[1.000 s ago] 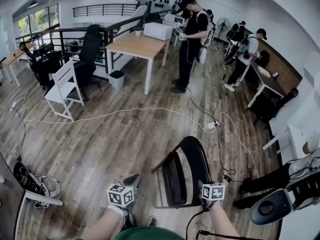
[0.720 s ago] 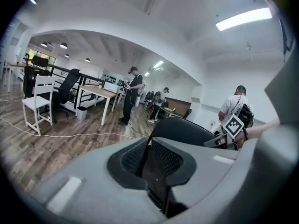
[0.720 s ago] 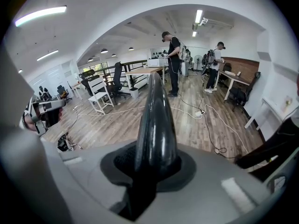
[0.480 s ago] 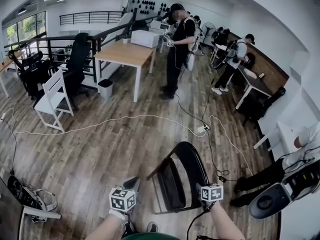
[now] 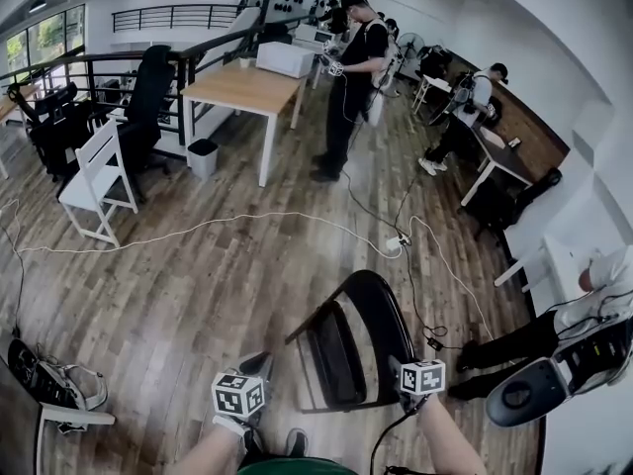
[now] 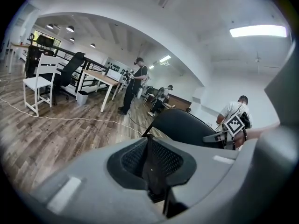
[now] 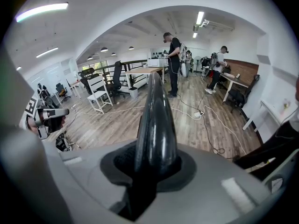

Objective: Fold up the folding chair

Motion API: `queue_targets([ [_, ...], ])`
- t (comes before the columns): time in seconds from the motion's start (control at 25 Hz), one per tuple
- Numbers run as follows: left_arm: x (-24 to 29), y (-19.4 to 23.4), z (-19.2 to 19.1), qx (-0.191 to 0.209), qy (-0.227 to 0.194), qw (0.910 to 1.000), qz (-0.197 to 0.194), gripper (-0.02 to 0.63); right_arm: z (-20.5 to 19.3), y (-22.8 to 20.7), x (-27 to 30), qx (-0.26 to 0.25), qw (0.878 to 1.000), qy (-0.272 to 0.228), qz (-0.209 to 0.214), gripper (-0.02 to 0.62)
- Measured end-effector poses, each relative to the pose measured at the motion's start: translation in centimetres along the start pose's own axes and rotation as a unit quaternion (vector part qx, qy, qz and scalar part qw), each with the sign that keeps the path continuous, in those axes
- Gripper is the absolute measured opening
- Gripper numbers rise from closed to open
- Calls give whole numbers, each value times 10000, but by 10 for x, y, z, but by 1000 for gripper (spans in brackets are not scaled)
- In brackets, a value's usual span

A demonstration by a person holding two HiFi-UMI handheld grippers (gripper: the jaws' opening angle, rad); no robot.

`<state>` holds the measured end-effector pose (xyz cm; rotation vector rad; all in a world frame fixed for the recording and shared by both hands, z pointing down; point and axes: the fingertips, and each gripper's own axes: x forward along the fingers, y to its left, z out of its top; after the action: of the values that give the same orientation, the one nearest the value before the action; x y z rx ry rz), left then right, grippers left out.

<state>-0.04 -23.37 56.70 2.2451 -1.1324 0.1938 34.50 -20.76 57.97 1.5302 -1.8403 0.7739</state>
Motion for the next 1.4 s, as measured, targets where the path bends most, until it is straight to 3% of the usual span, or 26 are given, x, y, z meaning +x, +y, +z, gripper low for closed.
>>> queue_targets([
  [0.32, -2, 4, 15, 85, -334, 9992, 186, 34, 9, -4, 0, -51, 10000, -63, -20, 87],
  [1.4, -9, 13, -7, -171, -153, 9996, 161, 34, -2, 6, 3, -54, 10000, 44, -53, 86],
])
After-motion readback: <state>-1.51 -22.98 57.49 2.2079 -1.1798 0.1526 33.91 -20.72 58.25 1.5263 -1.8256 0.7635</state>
